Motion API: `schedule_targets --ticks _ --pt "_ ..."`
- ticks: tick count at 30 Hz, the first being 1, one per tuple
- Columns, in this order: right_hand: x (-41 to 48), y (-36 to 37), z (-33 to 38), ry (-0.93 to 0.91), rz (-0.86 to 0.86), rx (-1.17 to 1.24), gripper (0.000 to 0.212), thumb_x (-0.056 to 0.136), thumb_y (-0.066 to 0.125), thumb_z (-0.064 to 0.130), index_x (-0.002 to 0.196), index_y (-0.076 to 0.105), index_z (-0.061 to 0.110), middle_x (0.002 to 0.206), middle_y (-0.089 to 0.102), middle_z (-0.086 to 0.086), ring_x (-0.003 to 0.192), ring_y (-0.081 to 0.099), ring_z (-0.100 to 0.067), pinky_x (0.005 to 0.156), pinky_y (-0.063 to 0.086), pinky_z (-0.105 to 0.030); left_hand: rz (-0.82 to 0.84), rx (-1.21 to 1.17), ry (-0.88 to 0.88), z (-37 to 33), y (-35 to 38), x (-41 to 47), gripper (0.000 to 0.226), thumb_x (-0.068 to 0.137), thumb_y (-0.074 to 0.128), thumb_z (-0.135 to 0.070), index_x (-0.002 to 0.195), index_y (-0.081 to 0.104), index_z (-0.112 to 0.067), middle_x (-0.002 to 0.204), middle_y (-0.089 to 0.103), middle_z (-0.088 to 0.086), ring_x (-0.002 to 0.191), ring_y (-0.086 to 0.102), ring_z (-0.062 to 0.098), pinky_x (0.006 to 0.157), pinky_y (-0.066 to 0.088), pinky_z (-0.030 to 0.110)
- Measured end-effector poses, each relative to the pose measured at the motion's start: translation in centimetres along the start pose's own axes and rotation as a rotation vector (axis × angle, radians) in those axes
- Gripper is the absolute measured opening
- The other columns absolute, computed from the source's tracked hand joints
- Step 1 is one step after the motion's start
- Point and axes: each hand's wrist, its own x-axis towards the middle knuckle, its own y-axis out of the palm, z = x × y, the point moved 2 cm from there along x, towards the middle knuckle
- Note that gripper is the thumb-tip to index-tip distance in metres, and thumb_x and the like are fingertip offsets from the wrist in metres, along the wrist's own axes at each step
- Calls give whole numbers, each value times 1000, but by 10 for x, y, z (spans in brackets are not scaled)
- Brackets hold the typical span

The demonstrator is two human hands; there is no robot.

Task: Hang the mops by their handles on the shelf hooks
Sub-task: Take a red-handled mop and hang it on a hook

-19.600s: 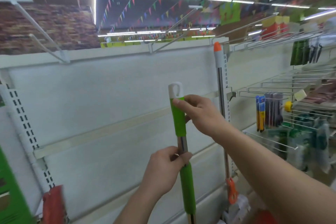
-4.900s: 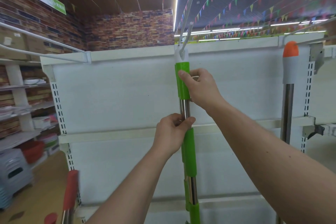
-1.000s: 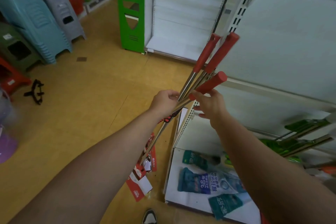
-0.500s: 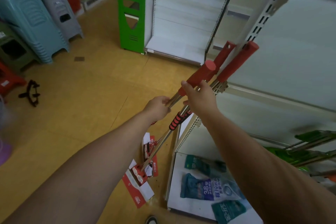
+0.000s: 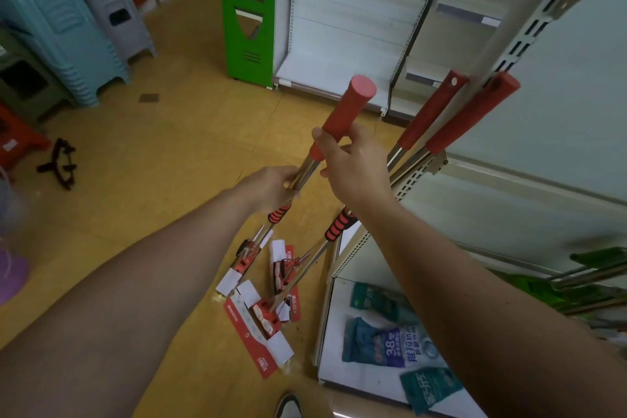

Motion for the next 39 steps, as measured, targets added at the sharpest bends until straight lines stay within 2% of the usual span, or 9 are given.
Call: schedule_targets --ticks 4,7,11,15,20,24,30,33,39 --pt "0 6 13 -11 7 -32 35 97 56 61 118 59 34 92 75 6 82 76 -22 81 62 -53 -6 44 -8 2 -17 -7 28 100 60 -30 128 58 -37 136 64 -9 116 63 22 92 54 44" --pt "-1 6 27 -47 22 -21 32 98 55 59 118 59 34 95 74 7 82 76 -21 80 62 -51 -25 72 5 2 -29 -15 33 100 61 -31 133 59 -35 139 63 -6 119 61 24 96 53 47" --pt "-4 1 43 -87 40 -3 31 100 55 57 119 59 33 91 71 14 81 76 -20 81 62 -49 -50 76 11 2 -45 -28 29 99 63 -31 127 62 -33 137 64 -6 122 60 24 97 52 45" --pt "-10 -1 60 -127 42 3 39 97 53 63 120 63 32 97 74 9 85 77 -22 83 62 -50 -82 27 14 6 -58 -44 27 96 68 -30 122 65 -36 132 66 -8 127 58 16 101 49 39" --pt "-22 -9 80 -152 75 47 29 96 56 61 109 62 35 102 77 2 88 76 -23 86 61 -50 -129 -25 20 0 -71 -73 23 93 72 -28 112 68 -39 119 69 -13 117 60 10 96 48 34" --pt "-37 -19 94 -188 118 97 26 100 59 52 109 66 28 99 78 -2 85 78 -21 86 61 -44 -124 -10 19 -8 -78 -99 22 91 74 -29 107 66 -42 113 69 -14 109 63 9 95 52 36" --pt "-63 -33 110 -259 124 102 25 100 59 53 108 66 31 96 79 2 79 78 -15 77 61 -30 -75 1 15 -29 -84 -142 20 90 76 -26 104 68 -38 104 74 -15 78 74 7 72 59 29" --pt "-78 -40 114 -288 109 101 28 100 58 54 110 68 29 93 78 3 77 78 -16 78 63 -34 -63 53 22 -42 -82 -164 15 90 76 -29 101 68 -36 97 77 -14 65 73 5 67 57 29" --pt "-115 -60 106 -309 91 64 38 99 57 58 114 69 25 85 77 3 74 76 -15 77 63 -39 -27 42 24 -64 -60 -200 13 89 77 -29 97 68 -36 95 75 -18 67 74 7 66 55 27"
